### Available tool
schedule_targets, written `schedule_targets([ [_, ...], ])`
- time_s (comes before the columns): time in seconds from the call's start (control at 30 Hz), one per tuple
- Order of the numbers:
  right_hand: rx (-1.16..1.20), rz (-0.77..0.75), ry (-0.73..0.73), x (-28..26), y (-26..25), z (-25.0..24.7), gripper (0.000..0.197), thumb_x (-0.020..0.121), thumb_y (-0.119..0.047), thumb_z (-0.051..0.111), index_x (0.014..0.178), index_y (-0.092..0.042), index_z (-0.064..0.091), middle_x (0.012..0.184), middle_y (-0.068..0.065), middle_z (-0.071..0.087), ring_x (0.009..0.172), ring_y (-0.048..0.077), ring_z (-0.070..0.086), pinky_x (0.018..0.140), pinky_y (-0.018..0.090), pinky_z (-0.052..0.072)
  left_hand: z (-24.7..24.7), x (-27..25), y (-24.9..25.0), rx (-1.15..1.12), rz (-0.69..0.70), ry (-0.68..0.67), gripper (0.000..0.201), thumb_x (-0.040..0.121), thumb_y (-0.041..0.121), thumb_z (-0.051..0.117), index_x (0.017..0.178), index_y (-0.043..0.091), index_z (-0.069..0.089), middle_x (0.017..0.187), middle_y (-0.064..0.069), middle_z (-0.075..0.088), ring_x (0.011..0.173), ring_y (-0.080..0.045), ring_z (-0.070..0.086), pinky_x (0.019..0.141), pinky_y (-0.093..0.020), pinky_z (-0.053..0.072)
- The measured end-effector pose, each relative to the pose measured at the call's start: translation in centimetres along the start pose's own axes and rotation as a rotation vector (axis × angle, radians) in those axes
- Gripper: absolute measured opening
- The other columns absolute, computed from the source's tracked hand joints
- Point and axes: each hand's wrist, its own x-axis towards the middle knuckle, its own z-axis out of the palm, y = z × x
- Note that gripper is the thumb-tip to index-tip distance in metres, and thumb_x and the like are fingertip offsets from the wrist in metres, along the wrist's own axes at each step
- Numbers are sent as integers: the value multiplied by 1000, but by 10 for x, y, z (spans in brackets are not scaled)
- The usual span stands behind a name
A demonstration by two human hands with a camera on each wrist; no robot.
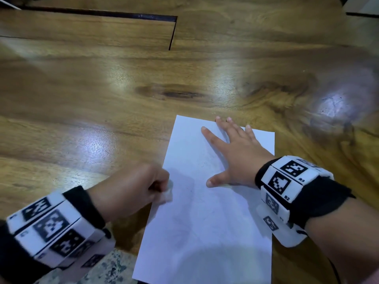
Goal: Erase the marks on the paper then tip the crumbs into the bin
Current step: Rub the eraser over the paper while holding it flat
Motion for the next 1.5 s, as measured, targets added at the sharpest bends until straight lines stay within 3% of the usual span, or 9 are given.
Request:
schedule_targets([
  [0.1,-5,-2,5,1,0,0,119,64,-74,60,145,-38,-20,152,1,-33,141,21,-29,117,50,-9,-12,13,4,-40,-39,-79,26,68,33,75,57,20,55,54,7,55,56,-6,49,51,-14,34],
  [0.23,-5,0,8,1,0,1,119,65,-73,60,145,-38,-20,152,1,-33,141,21,-28,116,50,-9,-32,67,15,-114,-126,244,17,71,19,73,63,21,59,55,12,51,49,0,45,46,-7,35],
  [0.33,-3,-2,11,1,0,1,119,64,-74,61,145,-38,-19,153,1,-32,142,21,-27,117,51,-8,-31,89,20,-99,-140,295,10,75,17,69,71,14,60,59,7,52,55,-8,46,48,-17,35],
  [0.53,-11,-4,8,1,1,1,119,64,-74,60,145,-37,-19,152,2,-32,142,22,-27,116,51,-8,-5,29,19,-60,-10,38,29,67,25,75,50,24,52,52,16,58,52,0,51,49,-9,31],
  [0.63,-15,-4,6,2,0,1,119,65,-74,60,145,-36,-19,152,2,-33,142,22,-27,116,52,-7,-2,18,20,-49,-21,-116,17,64,19,77,58,17,61,50,25,57,57,9,53,54,-5,36],
  [0.87,-6,-4,17,3,1,2,121,62,-75,61,144,-38,-20,153,2,-32,142,22,-27,116,52,-7,-16,71,42,51,-42,206,9,72,21,70,69,15,64,51,14,45,57,-11,44,50,-5,31],
  [1.03,-1,-6,11,2,1,2,120,63,-74,61,144,-37,-20,152,1,-34,141,21,-28,116,51,-9,10,24,39,86,67,-48,11,68,18,67,62,14,59,61,5,51,63,-16,50,55,-22,35],
  [1.27,-13,-7,17,4,1,3,120,63,-75,59,144,-37,-21,152,3,-32,142,23,-27,116,52,-9,-17,78,41,74,-8,161,4,74,11,65,72,12,63,56,12,48,61,-12,47,50,-9,30],
  [1.5,-24,-12,18,3,1,3,120,64,-76,59,145,-36,-20,153,3,-32,142,23,-26,116,52,-8,10,15,34,51,127,-88,14,69,21,67,62,15,57,67,3,56,62,-15,50,57,-28,39],
])
